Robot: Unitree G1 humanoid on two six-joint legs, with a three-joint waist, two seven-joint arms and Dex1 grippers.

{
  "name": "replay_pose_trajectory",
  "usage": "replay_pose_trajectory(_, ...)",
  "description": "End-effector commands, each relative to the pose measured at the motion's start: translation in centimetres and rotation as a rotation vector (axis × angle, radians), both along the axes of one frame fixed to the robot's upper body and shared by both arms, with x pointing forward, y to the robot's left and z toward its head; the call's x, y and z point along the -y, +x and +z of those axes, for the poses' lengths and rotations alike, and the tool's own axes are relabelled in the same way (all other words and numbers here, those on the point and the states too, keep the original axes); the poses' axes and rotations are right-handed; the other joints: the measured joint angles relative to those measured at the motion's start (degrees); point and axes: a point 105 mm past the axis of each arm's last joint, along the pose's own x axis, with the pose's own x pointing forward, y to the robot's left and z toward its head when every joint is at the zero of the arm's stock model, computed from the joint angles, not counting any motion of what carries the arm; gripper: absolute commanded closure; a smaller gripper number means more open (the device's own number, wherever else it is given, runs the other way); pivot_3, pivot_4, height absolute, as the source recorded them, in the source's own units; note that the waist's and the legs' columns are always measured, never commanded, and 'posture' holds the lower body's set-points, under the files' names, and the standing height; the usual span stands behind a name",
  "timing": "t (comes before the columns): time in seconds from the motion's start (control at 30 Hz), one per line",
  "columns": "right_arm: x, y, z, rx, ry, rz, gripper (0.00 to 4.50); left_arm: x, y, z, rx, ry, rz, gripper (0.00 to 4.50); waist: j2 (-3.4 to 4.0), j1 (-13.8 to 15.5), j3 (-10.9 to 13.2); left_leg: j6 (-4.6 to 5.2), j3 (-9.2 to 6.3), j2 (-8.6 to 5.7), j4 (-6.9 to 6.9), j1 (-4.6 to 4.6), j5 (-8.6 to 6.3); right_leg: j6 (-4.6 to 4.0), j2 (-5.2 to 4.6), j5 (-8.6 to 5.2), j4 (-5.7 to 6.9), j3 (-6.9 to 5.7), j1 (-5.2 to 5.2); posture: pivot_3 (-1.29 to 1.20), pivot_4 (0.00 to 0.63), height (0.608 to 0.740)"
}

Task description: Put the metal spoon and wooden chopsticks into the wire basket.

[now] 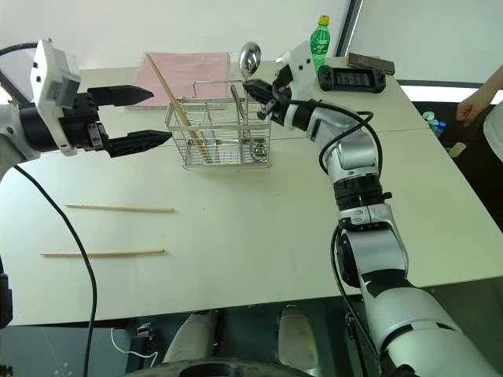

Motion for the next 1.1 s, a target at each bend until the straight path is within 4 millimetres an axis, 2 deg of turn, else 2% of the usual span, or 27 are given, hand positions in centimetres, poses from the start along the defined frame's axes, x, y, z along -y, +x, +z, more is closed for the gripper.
replay_pose_trajectory(0.03, -0.1, -0.2, 0.7, 0.038, 0.004, 0.001, 4.48, -0.3, -0.6, 1.3, 0.056, -0.004, 0.007, 0.0, 0.0, 0.01, 0.0, 0.0, 0.0, 0.0, 0.0, 0.0, 0.0, 0.0, 0.0, 0.0, 0.01, 0.0, 0.0, 0.0, 0.15, 0.731)
replay_pose_trajectory(0.1, -0.1, -0.2, 0.2, 0.02, -0.003, 0.002, 4.48, -0.2, -0.6, 1.4, 0.057, -0.004, 0.006, 0.0, 0.0, 0.05, 0.0, 0.0, 0.0, 0.0, 0.0, 0.01, 0.0, 0.0, 0.0, 0.0, 0.01, 0.0, 0.0, 0.0, 0.15, 0.731)
replay_pose_trajectory(0.2, 0.1, -0.1, -0.3, -0.009, -0.004, -0.006, 3.63, -0.2, -0.4, 1.4, 0.06, -0.004, 0.004, 0.0, 0.0, 0.06, 0.0, 0.0, 0.0, 0.0, 0.01, 0.01, 0.0, 0.0, 0.0, 0.0, 0.01, 0.0, 0.01, 0.0, 0.15, 0.731)
replay_pose_trajectory(0.33, 0.5, -0.4, -0.1, 0.019, -0.029, -0.021, 1.73, -0.1, -0.3, 1.4, 0.06, -0.001, -0.004, 0.0, 0.0, 0.06, 0.0, 0.0, -0.01, 0.0, 0.01, 0.01, 0.0, 0.0, 0.01, 0.0, 0.02, 0.0, 0.01, 0.0, 0.15, 0.731)
replay_pose_trajectory(0.47, 1.9, -1.2, 1.4, 0.053, -0.027, -0.024, 1.73, -0.2, -0.4, 1.3, 0.051, 0.006, -0.003, 0.0, 0.01, 0.15, 0.0, 0.0, -0.01, 0.0, 0.01, 0.01, 0.0, 0.0, 0.01, 0.0, 0.02, 0.0, 0.0, 0.0, 0.15, 0.731)
replay_pose_trajectory(0.53, 2.8, -2.2, 2.6, 0.083, -0.038, -0.01, 1.73, -0.6, -0.6, 0.9, 0.038, 0.018, 0.007, 0.0, 0.0, 0.18, 0.0, 0.0, -0.01, 0.0, 0.01, 0.0, 0.0, 0.0, 0.01, -0.01, 0.0, 0.0, 0.01, 0.0, 0.15, 0.731)
replay_pose_trajectory(0.67, 4.4, -6.3, 6.1, 0.181, -0.083, 0.1, 1.73, -2.1, -0.8, -0.2, 0.001, 0.061, 0.043, 0.0, 0.03, 0.15, 0.02, 0.01, -0.01, 0.0, -0.02, -0.01, -0.01, 0.0, 0.0, -0.01, -0.06, 0.0, 0.0, 0.0, 0.15, 0.731)
replay_pose_trajectory(0.77, 5.3, -10.3, 6.9, 0.18, -0.149, 0.242, 1.73, -3.6, -0.8, -1.4, -0.033, 0.122, 0.071, 0.0, 0.02, 0.18, 0.01, 0.01, -0.01, 0.02, -0.03, -0.02, -0.01, 0.0, 0.01, -0.02, -0.1, -0.01, 0.01, 0.0, 0.15, 0.731)
replay_pose_trajectory(0.8, 5.5, -11.2, 6.6, 0.163, -0.176, 0.277, 1.73, -4.0, -0.7, -1.8, -0.043, 0.136, 0.077, 0.0, -0.01, 0.19, -0.01, 0.01, 0.0, 0.02, -0.02, -0.02, -0.01, -0.01, 0.0, -0.02, -0.13, -0.01, 0.03, 0.0, 0.15, 0.731)
replay_pose_trajectory(0.9, 6.5, -13.9, 3.6, 0.051, -0.278, 0.364, 1.73, -5.5, -0.9, -3.5, -0.079, 0.248, 0.076, 0.0, -0.06, 0.26, -0.04, 0.04, 0.01, 0.06, -0.03, 0.01, -0.04, -0.04, 0.01, -0.03, -0.34, -0.03, 0.14, 0.0, 0.15, 0.731)
replay_pose_trajectory(0.93, 6.6, -14.4, 2.9, 0.018, -0.294, 0.378, 1.73, -5.8, -1.0, -3.9, -0.086, 0.275, 0.07, 0.0, -0.06, 0.28, -0.04, 0.04, 0.03, 0.07, -0.01, 0.0, -0.04, -0.14, 0.01, -0.08, -0.39, -0.02, 0.17, 0.0, 0.15, 0.731)
replay_pose_trajectory(1.03, 6.9, -16.0, -1.7, -0.102, -0.358, 0.395, 1.73, -7.6, -0.7, -6.9, -0.155, 0.39, 0.055, 0.0, -0.07, 0.44, -0.04, 0.04, 0.11, 0.09, 0.01, -0.05, -0.04, -0.28, -0.01, -0.11, -0.56, -0.01, 0.15, 0.0, 0.15, 0.731)
replay_pose_trajectory(1.1, 6.8, -16.5, -3.1, -0.125, -0.372, 0.391, 1.73, -7.9, -0.5, -8.1, -0.182, 0.418, 0.037, 0.0, -0.02, 0.6, -0.02, 0.04, 0.13, 0.11, 0.01, -0.06, -0.04, -0.28, -0.01, -0.11, -0.56, -0.01, 0.12, 0.0, 0.15, 0.731)
